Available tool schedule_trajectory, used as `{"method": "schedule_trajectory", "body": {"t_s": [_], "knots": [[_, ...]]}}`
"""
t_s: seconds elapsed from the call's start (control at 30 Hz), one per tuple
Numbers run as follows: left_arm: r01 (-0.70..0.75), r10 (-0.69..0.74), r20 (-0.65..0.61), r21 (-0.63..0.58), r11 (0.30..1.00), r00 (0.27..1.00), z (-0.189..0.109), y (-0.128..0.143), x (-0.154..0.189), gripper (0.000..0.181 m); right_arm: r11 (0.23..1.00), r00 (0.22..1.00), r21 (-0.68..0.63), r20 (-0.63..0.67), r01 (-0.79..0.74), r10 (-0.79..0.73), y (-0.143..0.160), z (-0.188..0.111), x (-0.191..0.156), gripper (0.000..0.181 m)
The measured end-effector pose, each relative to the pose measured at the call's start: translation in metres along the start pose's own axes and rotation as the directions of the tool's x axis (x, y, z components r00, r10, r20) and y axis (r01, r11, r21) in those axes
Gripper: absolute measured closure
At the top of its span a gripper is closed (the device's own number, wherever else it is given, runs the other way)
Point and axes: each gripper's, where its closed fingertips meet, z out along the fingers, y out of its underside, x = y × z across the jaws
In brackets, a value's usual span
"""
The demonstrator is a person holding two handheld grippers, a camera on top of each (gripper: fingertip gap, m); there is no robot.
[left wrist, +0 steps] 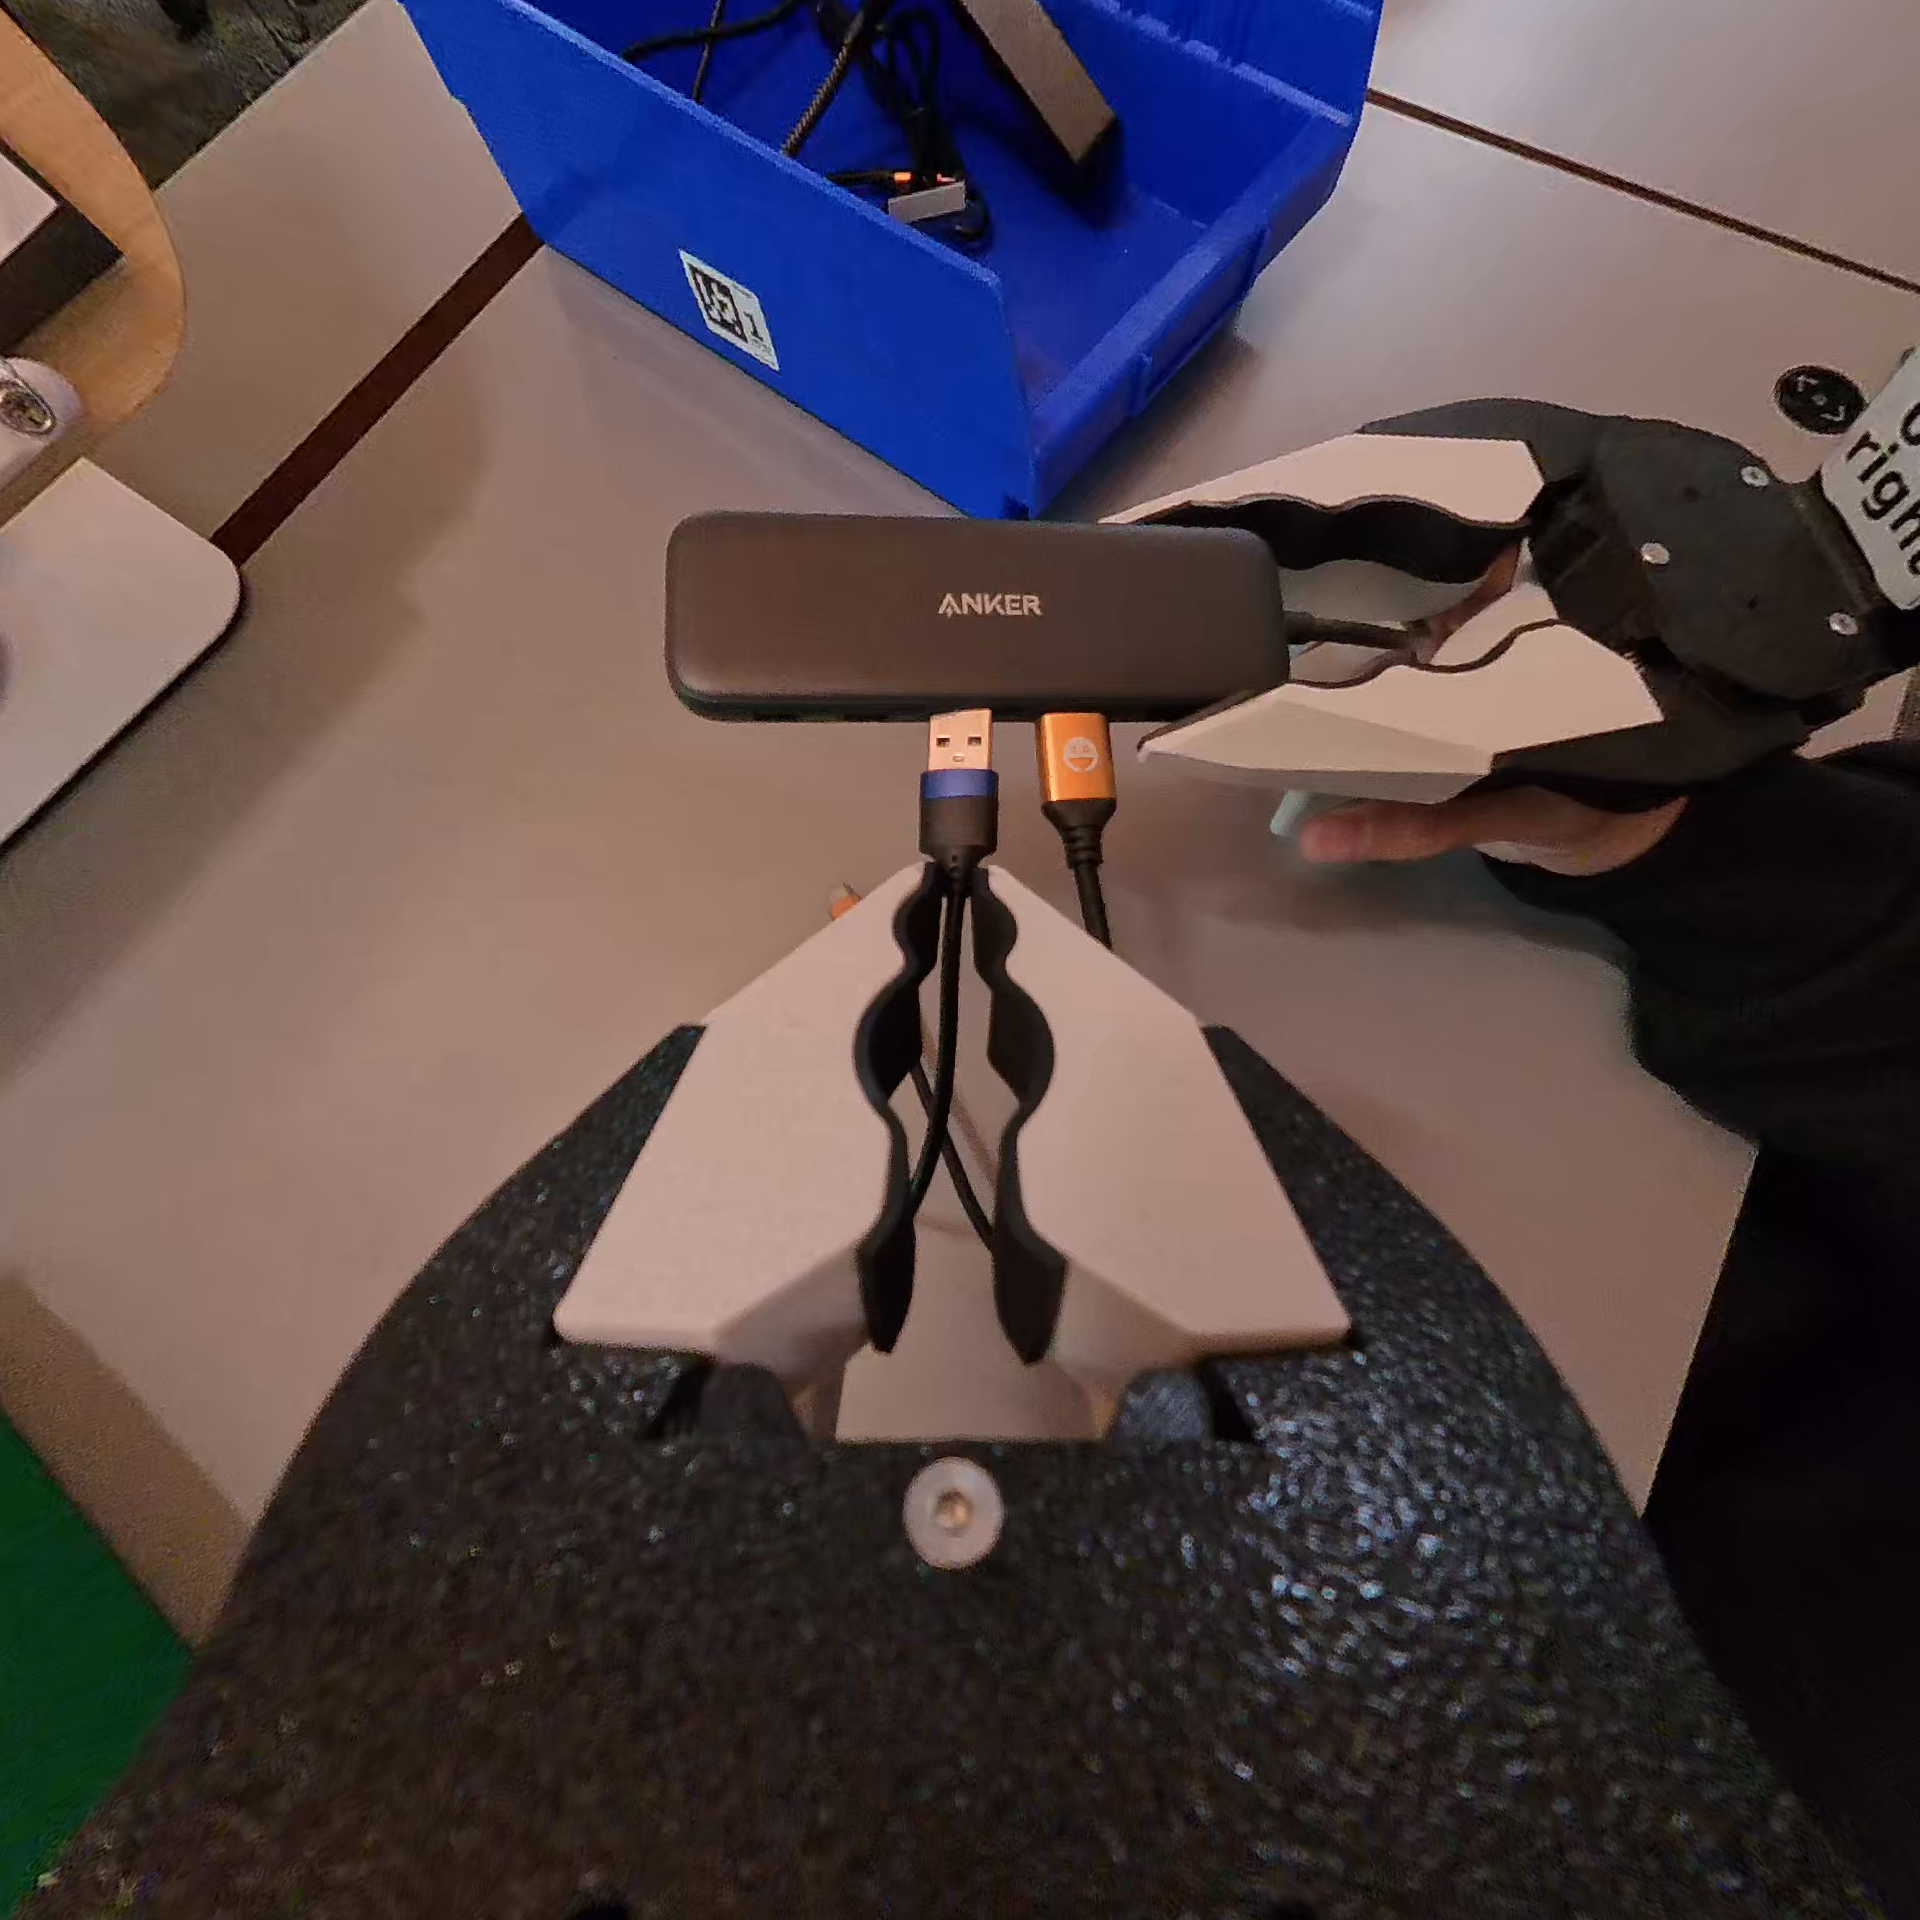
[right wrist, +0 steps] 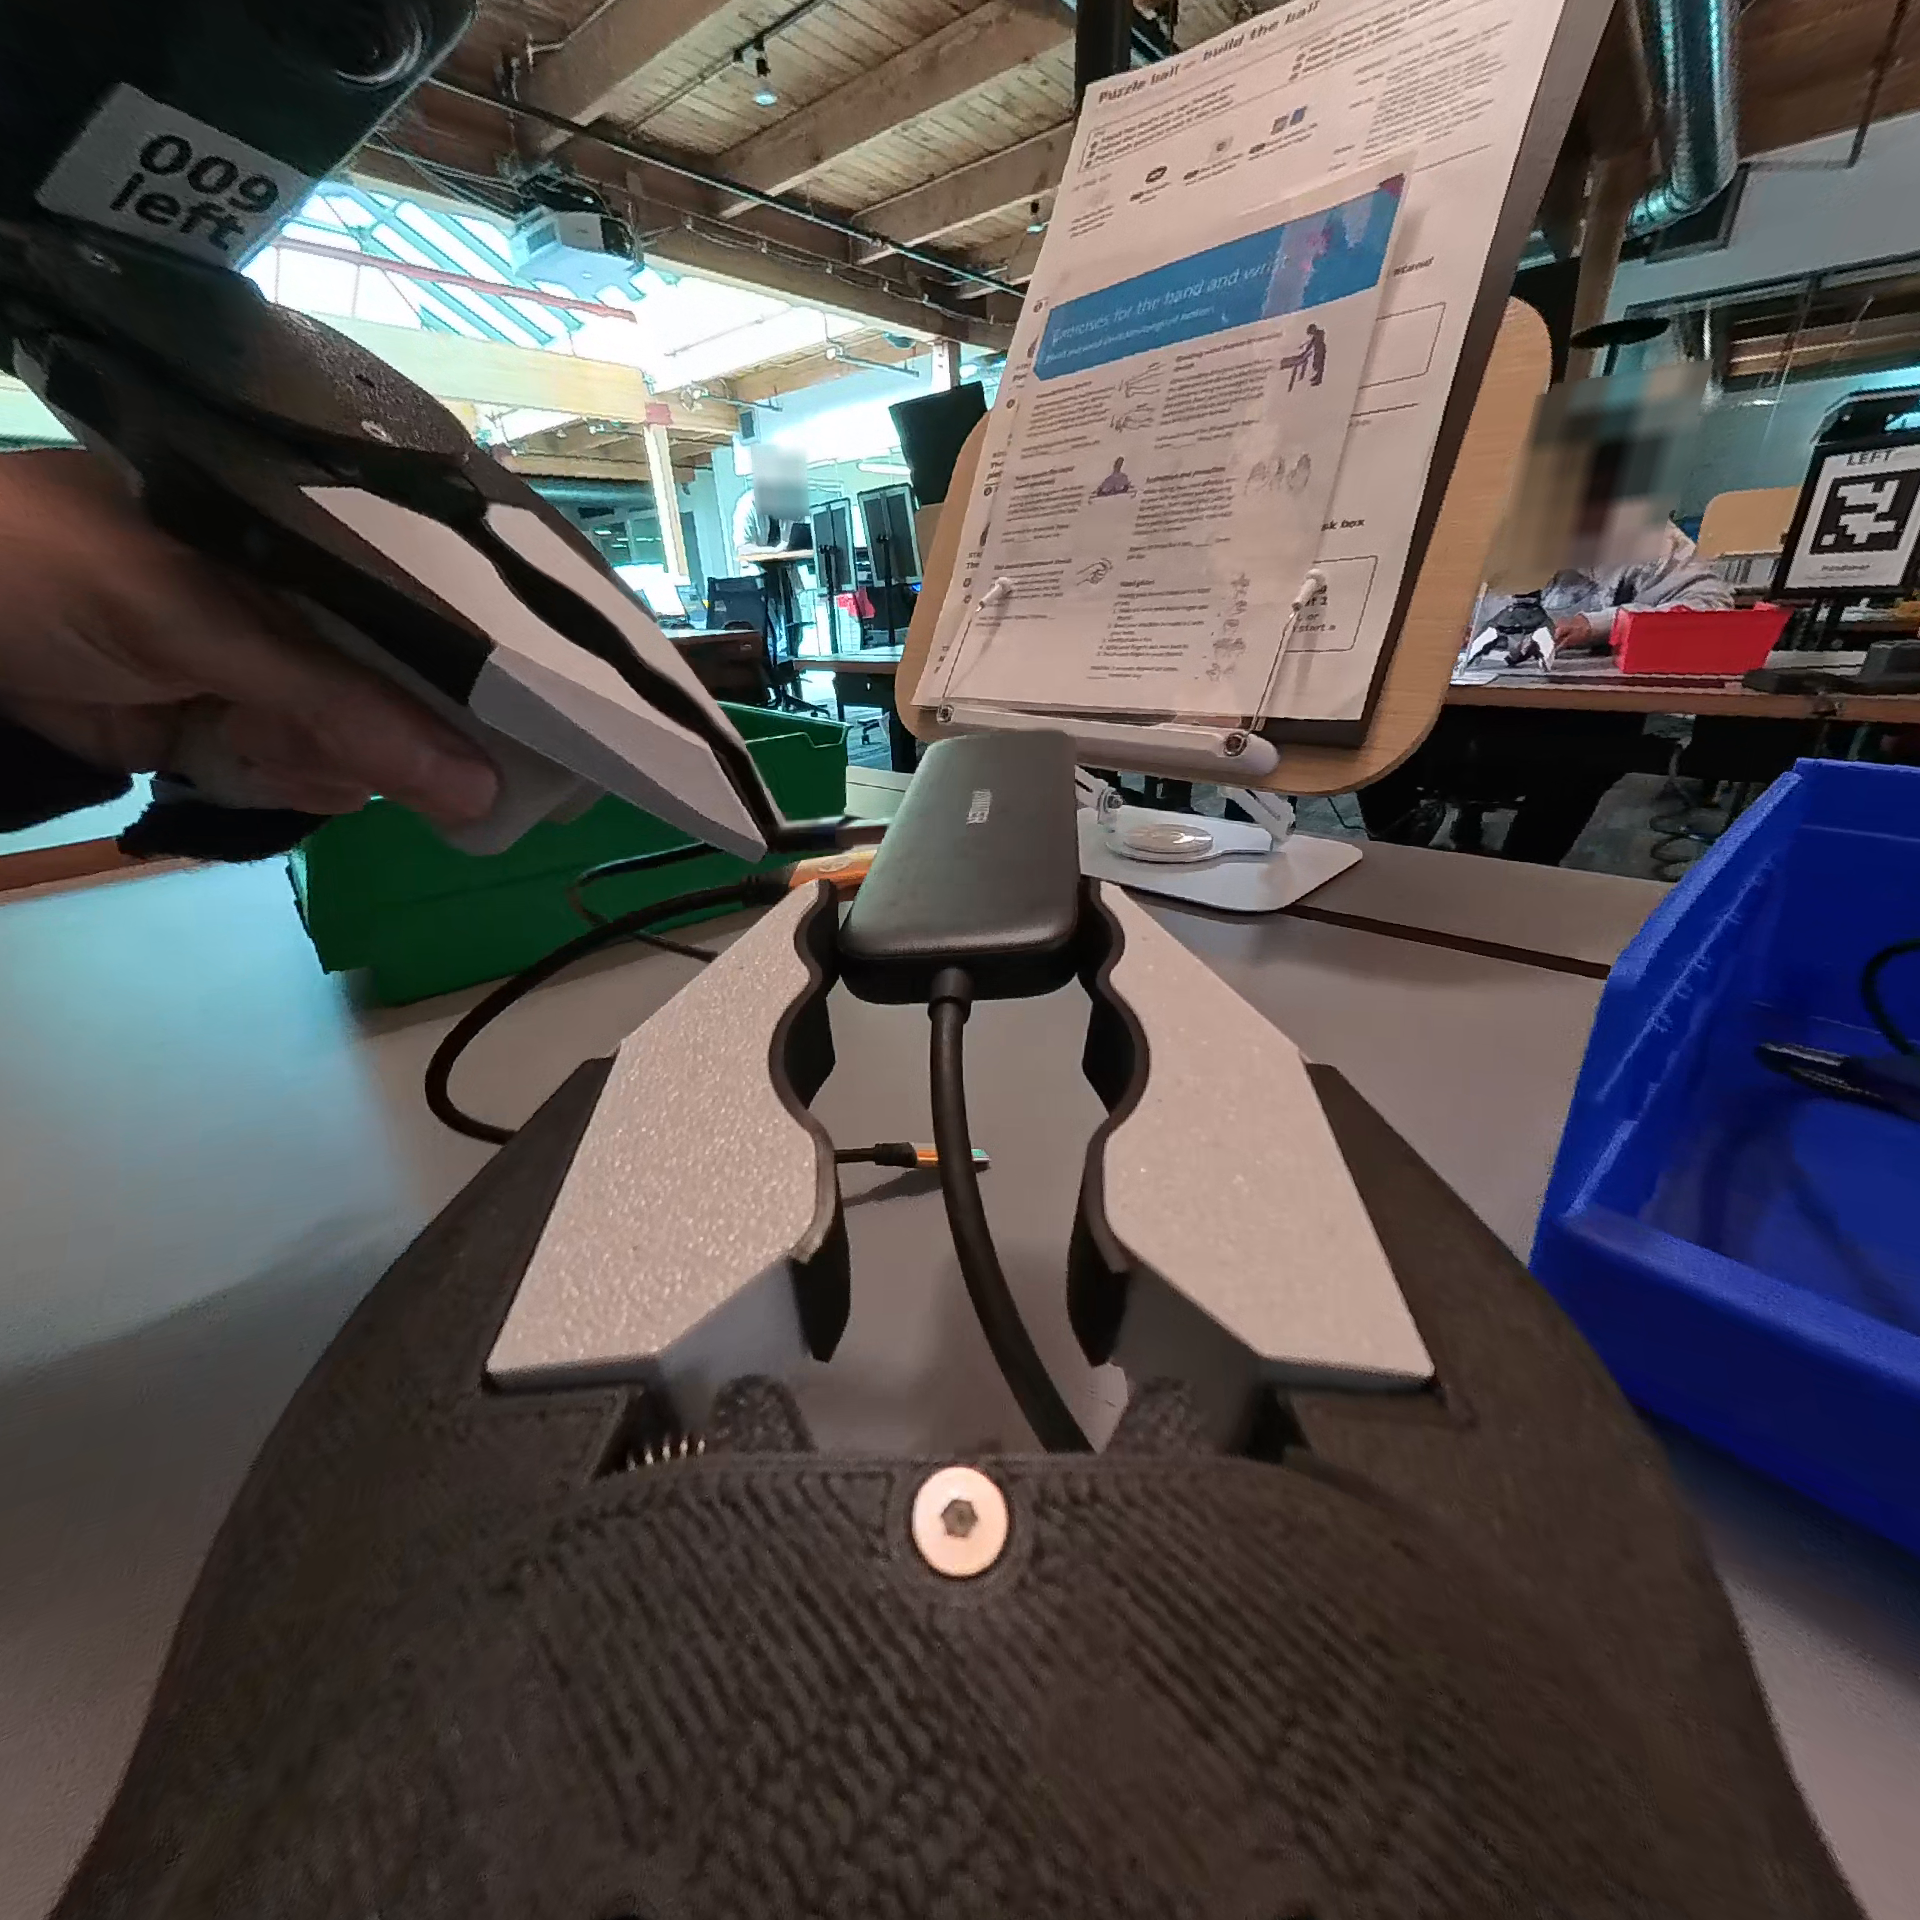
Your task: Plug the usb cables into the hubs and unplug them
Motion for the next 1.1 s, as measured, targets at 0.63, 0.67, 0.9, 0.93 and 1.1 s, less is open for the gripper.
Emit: {"method": "schedule_trajectory", "body": {"t_s": [0.63, 0.67, 0.9, 0.93, 1.1], "knots": [[-0.259, 0.256, 0.196, -0.014, 0.966, 0.947, 0.008, 0.001, -0.007, 0.179, 0.992, 0.996, -0.089, 0.019, 0.087, -0.086, 0.011, 0.005, -0.008, 0.135], [-0.248, 0.244, 0.185, -0.003, 0.969, 0.952, 0.009, 0.003, -0.007, 0.178, 0.993, 0.996, -0.076, 0.013, 0.086, -0.085, 0.009, 0.004, -0.007, 0.135], [-0.178, 0.147, 0.142, 0.239, 0.954, 0.979, -0.018, -0.008, -0.005, 0.156, 0.990, 0.989, 0.045, -0.064, 0.132, -0.129, -0.027, -0.003, -0.002, 0.135], [-0.157, 0.121, 0.153, 0.254, 0.954, 0.981, -0.025, -0.003, -0.010, 0.150, 0.987, 0.986, 0.053, -0.084, 0.149, -0.144, -0.034, -0.006, 0.001, 0.135], [-0.001, -0.029, 0.093, 0.309, 0.951, 0.995, -0.045, 0.049, -0.025, 0.143, 0.972, 0.962, 0.100, -0.196, 0.210, -0.188, -0.083, -0.030, 0.017, 0.135]]}}
